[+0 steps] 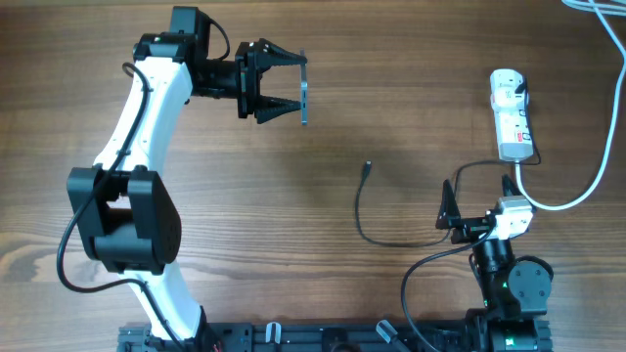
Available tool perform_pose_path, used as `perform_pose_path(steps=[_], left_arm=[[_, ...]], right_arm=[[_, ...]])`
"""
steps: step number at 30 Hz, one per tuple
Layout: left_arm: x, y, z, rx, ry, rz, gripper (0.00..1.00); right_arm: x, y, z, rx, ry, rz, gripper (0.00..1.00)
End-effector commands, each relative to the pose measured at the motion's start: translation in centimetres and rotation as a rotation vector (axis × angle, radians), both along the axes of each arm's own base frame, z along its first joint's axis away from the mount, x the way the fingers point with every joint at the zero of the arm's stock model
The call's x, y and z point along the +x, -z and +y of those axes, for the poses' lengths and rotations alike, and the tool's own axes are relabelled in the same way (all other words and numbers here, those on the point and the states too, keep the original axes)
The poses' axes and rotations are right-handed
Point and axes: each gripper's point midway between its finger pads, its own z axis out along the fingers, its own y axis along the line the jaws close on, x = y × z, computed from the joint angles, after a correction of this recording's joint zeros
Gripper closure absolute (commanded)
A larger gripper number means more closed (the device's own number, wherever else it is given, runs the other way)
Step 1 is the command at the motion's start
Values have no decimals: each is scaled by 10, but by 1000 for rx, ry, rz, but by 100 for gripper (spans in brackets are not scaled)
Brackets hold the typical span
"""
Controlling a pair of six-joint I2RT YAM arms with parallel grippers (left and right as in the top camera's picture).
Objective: Plug charger to phone and switch on socket
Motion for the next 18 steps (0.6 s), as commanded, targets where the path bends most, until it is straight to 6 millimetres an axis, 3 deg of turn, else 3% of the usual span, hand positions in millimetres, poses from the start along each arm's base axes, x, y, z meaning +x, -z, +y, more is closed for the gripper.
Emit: perform_pose_path(steps=[1, 18], left_arm=[[-6, -22, 4, -57, 3, -29, 27], [-6, -22, 4, -57, 3, -28, 27]], right_arm=[[0, -1, -2, -8, 13, -8, 0], [0, -1, -2, -8, 13, -8, 0]])
